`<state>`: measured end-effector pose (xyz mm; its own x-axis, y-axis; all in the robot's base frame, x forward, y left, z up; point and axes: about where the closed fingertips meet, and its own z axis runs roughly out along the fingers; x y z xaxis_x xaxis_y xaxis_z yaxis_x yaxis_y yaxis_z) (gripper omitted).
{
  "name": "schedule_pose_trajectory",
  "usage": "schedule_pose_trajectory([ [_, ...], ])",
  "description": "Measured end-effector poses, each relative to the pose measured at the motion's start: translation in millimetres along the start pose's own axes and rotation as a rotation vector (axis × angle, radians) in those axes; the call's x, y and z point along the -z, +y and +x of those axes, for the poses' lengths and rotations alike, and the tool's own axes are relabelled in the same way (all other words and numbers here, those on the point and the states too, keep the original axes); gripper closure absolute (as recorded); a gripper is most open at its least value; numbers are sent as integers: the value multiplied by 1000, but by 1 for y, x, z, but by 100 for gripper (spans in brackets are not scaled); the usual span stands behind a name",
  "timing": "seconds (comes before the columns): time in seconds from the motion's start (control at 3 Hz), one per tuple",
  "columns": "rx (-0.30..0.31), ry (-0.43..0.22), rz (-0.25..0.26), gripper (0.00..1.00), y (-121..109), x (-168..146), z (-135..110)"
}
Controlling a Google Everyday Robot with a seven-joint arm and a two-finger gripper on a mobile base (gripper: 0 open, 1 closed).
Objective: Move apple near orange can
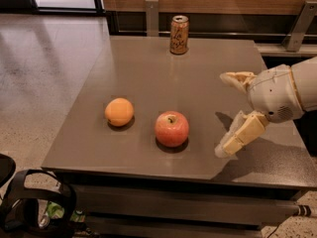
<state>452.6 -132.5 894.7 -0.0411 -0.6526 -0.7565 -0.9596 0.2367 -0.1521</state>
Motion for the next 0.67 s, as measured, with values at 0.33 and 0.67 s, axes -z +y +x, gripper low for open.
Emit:
schedule_pose_trajectory([
  [0.33,4,-50,-22,0,2,-20,-4],
  [0.67,10,-122,-44,0,1,-39,-10],
])
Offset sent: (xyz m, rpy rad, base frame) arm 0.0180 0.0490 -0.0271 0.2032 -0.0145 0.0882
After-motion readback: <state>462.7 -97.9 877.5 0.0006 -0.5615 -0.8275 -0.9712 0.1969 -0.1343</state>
